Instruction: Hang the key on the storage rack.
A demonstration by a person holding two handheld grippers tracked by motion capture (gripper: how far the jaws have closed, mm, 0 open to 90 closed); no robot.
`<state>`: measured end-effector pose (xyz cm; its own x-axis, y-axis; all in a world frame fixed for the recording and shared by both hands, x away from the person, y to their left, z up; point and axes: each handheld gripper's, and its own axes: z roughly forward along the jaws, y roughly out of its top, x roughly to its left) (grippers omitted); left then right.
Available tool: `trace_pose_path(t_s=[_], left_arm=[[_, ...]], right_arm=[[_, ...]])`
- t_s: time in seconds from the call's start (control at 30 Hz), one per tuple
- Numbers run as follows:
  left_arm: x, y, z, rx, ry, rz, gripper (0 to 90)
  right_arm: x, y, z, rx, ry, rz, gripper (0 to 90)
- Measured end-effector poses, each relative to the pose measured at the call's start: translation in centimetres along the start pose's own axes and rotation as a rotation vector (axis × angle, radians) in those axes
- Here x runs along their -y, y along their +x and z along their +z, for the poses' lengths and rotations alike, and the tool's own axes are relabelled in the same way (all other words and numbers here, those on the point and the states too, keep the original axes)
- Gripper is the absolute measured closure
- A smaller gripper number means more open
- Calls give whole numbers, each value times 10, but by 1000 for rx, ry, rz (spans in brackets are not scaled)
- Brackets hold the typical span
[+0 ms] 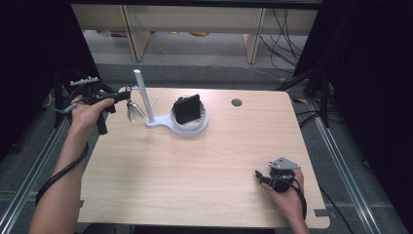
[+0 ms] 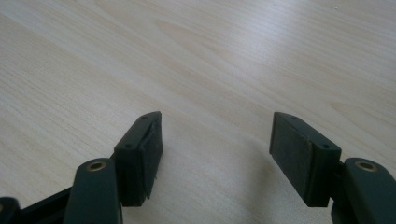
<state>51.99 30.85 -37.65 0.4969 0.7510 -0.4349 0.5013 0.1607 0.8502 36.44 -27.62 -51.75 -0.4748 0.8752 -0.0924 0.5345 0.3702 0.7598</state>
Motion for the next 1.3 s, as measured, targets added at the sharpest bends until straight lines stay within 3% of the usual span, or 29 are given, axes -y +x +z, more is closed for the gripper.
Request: trace_pose_path(t_s=[0.13,0.33,0.4,0.43,0.53,0.57,0.67,0.87,0.97,1.03,1.07,1.13,1.2,1.3], left_arm=[[5,7,2,51,-24,-48,864],[3,-1,-6,42,-47,13,864],[0,-4,-11,15,-61,36,864],[-1,-5,-13,-3,-63,43,864],[-2,-7,-17,-43,-59,66,864],[-1,-8,-17,-66,-54,73,864],[2,-11,-15,-133,-41,94,864],[5,-35,-7,-260,-51,181,864],[4,-42,-3,-319,-42,204,864],[2,-44,-3,-323,-44,209,864],[3,-45,-3,-324,-50,211,864],[3,-46,-5,-334,-63,202,865],[4,-45,-8,-349,-64,194,865],[7,-43,-8,-373,-54,190,865]], right_arm=[[0,0,0,0,0,-1,357],[0,0,0,-1,4,3,357],[0,0,0,0,4,4,357],[-1,-2,0,0,3,-21,357],[0,-1,0,-1,3,-6,358],[0,0,0,1,4,9,358],[0,-2,0,2,2,-20,358],[-1,-2,0,0,7,-15,357],[0,-2,0,-1,2,-15,357],[0,1,0,2,0,4,357],[0,-2,0,1,0,-29,357],[0,1,0,4,-2,12,357],[0,-2,0,-1,1,-24,357],[0,-2,0,-1,1,-21,357]])
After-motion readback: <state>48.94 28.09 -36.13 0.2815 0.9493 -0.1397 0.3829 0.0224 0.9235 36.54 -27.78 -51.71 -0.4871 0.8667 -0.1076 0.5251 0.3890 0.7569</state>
